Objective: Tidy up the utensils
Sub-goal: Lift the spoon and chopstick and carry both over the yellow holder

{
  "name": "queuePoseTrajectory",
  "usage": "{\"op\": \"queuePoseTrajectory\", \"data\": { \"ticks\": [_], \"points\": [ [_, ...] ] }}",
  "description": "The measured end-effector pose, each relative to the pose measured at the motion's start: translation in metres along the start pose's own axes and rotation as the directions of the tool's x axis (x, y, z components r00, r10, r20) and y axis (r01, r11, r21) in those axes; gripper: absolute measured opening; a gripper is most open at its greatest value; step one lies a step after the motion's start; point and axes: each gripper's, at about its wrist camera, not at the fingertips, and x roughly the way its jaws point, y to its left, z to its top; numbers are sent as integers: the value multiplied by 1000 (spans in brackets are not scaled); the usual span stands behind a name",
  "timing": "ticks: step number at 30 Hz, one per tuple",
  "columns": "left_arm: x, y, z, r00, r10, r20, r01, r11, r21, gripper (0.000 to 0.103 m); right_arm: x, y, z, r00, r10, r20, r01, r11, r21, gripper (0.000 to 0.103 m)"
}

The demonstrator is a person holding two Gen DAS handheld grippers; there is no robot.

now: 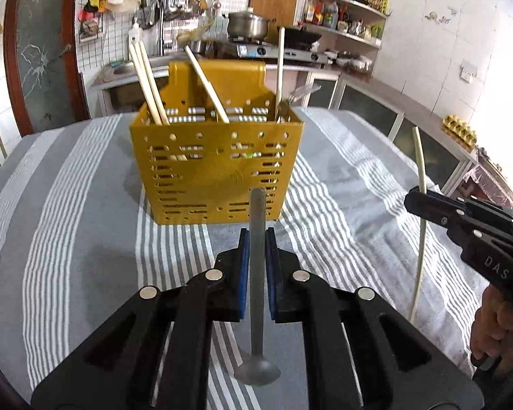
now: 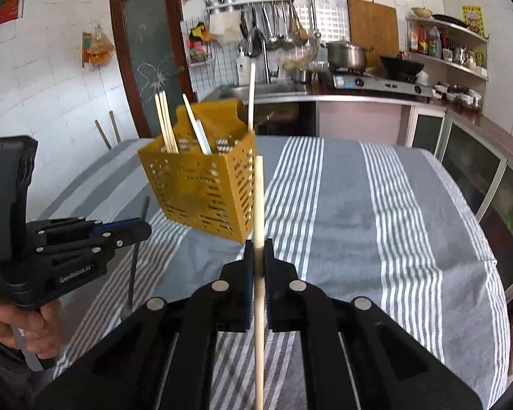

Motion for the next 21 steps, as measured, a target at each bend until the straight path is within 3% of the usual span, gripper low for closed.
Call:
{"op": "queuePoseTrajectory", "data": {
  "ticks": [10, 15, 21],
  "points": [
    [-54, -4, 19, 988, 2, 155, -3, 1000, 7, 8, -45, 21, 28, 985, 3, 170, 5, 999, -44, 5],
    [-94, -2, 44, 959, 26, 282, -32, 999, 18, 8, -67, 30, 52, 963, 19, 268, -8, 999, -43, 6],
    [-127, 13, 76, 925, 32, 379, -32, 999, -6, 8, -81, 39, 89, 935, 16, 354, 9, 998, -69, 6]
  ]
}}
